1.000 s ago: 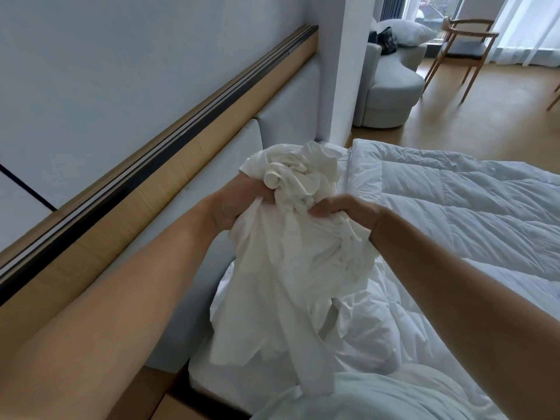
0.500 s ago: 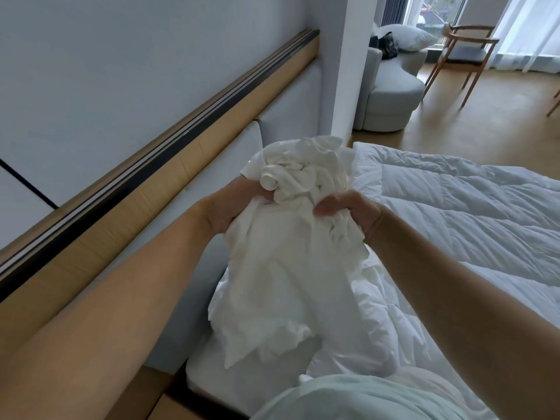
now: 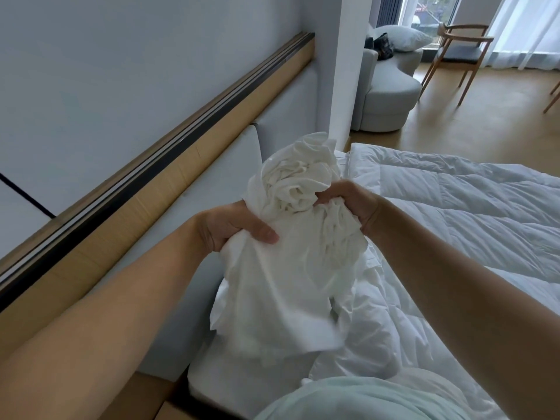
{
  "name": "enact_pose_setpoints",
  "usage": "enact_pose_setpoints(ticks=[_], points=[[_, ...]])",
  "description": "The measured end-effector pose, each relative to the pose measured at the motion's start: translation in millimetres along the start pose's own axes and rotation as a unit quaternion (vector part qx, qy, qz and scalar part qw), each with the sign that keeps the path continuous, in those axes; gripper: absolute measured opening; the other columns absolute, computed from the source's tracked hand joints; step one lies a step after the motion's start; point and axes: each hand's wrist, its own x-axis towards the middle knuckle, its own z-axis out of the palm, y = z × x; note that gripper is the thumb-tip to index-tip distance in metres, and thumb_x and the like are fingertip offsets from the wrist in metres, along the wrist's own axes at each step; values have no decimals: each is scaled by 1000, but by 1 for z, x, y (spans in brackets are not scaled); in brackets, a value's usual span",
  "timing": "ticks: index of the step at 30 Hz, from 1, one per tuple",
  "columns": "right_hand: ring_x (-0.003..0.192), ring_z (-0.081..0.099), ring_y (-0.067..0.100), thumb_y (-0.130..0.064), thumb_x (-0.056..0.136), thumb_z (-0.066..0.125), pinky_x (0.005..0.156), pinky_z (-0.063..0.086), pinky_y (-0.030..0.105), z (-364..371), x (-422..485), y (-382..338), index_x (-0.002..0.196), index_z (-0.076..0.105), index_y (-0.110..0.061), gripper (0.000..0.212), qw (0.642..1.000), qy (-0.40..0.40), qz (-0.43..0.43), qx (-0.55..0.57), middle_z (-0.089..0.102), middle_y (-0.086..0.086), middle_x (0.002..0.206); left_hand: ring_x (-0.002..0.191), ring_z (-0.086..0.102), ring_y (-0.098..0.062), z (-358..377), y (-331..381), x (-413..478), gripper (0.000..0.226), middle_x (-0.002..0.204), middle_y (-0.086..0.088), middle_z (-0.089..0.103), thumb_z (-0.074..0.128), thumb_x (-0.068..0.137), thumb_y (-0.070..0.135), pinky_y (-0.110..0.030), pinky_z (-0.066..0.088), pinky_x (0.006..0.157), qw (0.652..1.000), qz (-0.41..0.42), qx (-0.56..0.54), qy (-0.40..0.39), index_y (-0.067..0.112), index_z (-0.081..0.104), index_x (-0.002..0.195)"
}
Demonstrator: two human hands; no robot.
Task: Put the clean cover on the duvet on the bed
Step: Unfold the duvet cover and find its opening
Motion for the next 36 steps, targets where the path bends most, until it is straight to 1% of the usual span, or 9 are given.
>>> enact_pose_setpoints(ticks=[3, 7, 10, 14, 17, 22, 25, 30, 36], points=[[97, 71, 32, -8, 73, 63, 86, 59, 49, 2, -4, 1, 110, 77, -13, 40, 999, -31, 30, -2, 71, 15, 110, 106, 70, -23, -7, 8, 6, 37, 107, -2, 76, 72, 68, 9, -36, 58, 87, 980, 96, 51, 165, 14, 73, 105], [103, 67, 36, -13, 68, 70, 96, 52, 55, 14, -1, 10, 119, 73, -13, 51, 995, -85, 53, -4, 67, 19, 118, 60, 60, 13, -2, 15, 23, 12, 58, 22, 65, 60, 81, 17, -4, 46, 63, 924, 197, 135, 298, 19, 48, 84], [92, 72, 31, -11, 65, 68, 88, 57, 49, 22, 2, 18, 109, 77, -14, 45, 994, -101, 43, 20, 72, 15, 105, 52, 53, 19, -7, 15, 31, 47, 53, 10, 53, 44, 96, -18, -1, 41, 59, 878, 209, 220, 371, 26, 43, 79], [81, 73, 28, -11, 62, 69, 77, 62, 45, 23, -1, 25, 101, 80, -15, 41, 993, -102, 48, 27, 74, 13, 93, 56, 55, 12, -1, 14, 26, 40, 56, 23, 61, 39, 102, -9, -4, 43, 58, 897, 225, 192, 329, 18, 48, 74], [67, 72, 22, -11, 57, 71, 63, 61, 35, 19, -9, 21, 88, 82, -15, 33, 995, -84, 43, -7, 74, 9, 79, 92, 67, -16, -1, 15, 17, 17, 99, -5, 69, 54, 99, 20, -30, 58, 79, 964, 172, 14, 204, 7, 64, 103], [80, 75, 26, 3, 71, 58, 67, 61, 34, 6, -11, 13, 106, 72, -5, 38, 999, -39, 1, -6, 76, 13, 93, 111, 68, -35, -14, 9, -5, 55, 125, -18, 68, 89, 69, 22, -45, 58, 87, 997, -58, -28, 37, 18, 73, 122], [82, 74, 26, 3, 70, 59, 71, 60, 37, 7, -3, 16, 105, 68, -5, 38, 999, -4, -32, -16, 74, 12, 92, 111, 69, -34, -6, 3, -5, 63, 123, -15, 70, 96, 60, 19, -45, 59, 86, 996, -81, -12, -27, 18, 75, 119], [89, 70, 32, 1, 64, 66, 81, 59, 43, 4, 2, 12, 109, 68, -5, 45, 996, 54, -47, -54, 71, 14, 98, 110, 69, -35, 5, -8, 0, 77, 121, -16, 71, 101, 50, 16, -47, 60, 84, 998, -24, -64, -16, 11, 72, 121], [93, 69, 32, -1, 69, 64, 83, 59, 49, -10, -14, 4, 109, 71, -11, 42, 998, 28, -11, -57, 70, 14, 101, 109, 71, -33, 0, -3, -4, 56, 117, -12, 74, 88, 63, 2, -45, 61, 80, 999, 16, -29, 11, 19, 77, 115]])
